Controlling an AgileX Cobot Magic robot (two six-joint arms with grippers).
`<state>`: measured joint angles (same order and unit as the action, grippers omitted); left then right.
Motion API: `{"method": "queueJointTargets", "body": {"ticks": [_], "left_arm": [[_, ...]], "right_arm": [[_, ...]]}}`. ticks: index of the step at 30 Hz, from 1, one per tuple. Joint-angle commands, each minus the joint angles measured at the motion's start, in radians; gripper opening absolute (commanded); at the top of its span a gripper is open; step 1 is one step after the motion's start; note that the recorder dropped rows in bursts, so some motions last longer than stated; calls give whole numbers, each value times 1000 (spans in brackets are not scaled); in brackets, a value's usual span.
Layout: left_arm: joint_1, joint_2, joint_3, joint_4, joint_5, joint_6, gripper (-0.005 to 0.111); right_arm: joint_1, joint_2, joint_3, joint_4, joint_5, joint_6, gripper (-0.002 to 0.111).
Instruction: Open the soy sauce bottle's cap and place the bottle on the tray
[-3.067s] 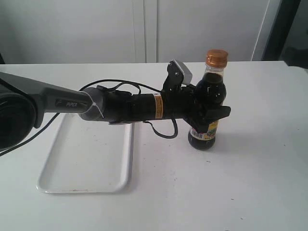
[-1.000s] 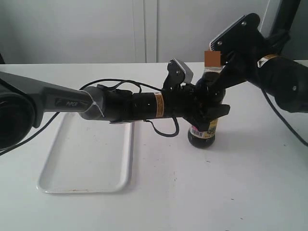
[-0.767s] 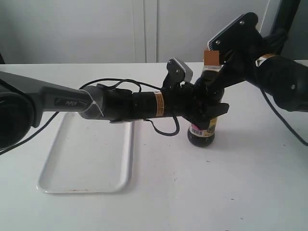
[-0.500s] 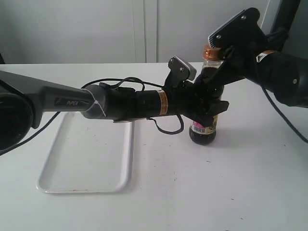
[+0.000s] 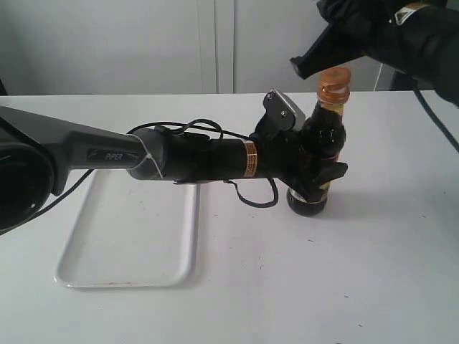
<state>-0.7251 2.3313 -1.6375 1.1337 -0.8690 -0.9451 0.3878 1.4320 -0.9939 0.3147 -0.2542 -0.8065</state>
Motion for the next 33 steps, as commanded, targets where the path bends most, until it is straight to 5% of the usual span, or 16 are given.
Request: {"method": "queueJointTargets", "body": {"ticks": [1,11,33], "left_arm": [[-7,32,19,85,95,0,0],[-7,32,19,85,93,0,0],[-7,22,19,91,99,-51,0]], "right_arm": [[0,-8,-4,7,13,-1,0],[-85,-8,-8,187,141,-1,0],[-342,-8,-51,108,648,51,0]]}}
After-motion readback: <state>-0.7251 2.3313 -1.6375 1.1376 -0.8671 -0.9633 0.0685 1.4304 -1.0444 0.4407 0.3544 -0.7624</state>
